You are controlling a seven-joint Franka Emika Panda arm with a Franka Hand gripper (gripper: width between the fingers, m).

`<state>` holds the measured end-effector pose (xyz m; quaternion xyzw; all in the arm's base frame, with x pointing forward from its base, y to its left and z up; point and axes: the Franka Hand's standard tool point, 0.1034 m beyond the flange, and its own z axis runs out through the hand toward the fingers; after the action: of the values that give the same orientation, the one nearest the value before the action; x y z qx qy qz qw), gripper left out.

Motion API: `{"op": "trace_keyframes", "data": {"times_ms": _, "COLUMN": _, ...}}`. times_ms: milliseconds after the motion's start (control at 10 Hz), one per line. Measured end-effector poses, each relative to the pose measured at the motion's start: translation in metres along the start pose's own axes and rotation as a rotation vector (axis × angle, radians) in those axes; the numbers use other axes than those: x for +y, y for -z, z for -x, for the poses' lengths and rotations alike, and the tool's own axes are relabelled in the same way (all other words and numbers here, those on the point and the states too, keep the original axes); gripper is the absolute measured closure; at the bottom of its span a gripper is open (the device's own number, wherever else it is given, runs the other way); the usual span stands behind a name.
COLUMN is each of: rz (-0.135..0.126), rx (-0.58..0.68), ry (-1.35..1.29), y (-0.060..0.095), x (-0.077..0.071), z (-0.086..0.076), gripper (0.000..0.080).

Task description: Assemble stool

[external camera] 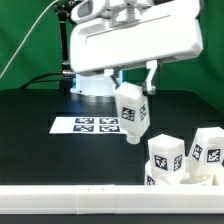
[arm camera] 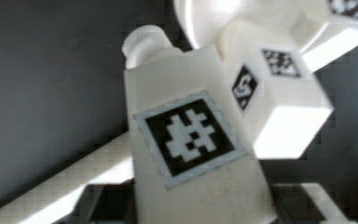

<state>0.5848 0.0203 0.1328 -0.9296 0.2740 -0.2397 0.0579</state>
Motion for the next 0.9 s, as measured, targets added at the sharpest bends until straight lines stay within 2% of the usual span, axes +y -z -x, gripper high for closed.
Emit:
{"op": "trace_keyframes", "data": {"times_ms": 500, "rz": 0.003, "rx": -0.013, "ry": -0.002, "y": -0.002, "x": 0.0, "z": 0.002, "gripper": 0.0463}}
{"op": "trace_keyframes", "data": {"times_ms": 600, "rz": -0.011, "rx": 0.019, "ry": -0.053, "y": 0.001, "x": -0.006, "z": 0.01, "gripper": 0.0463}}
{"op": "trace_keyframes", "data": {"times_ms": 700, "rz": -0.024, "rx": 0.004, "ry": -0.057, "y": 0.001, "x": -0.022, "z": 0.029, "gripper": 0.0463}}
{"op": "trace_keyframes", "data": {"times_ms": 900, "rz": -0.042, "rx": 0.0, "ry": -0.03, "y": 0.003, "x": -0.044, "z": 0.042, "gripper": 0.0463}}
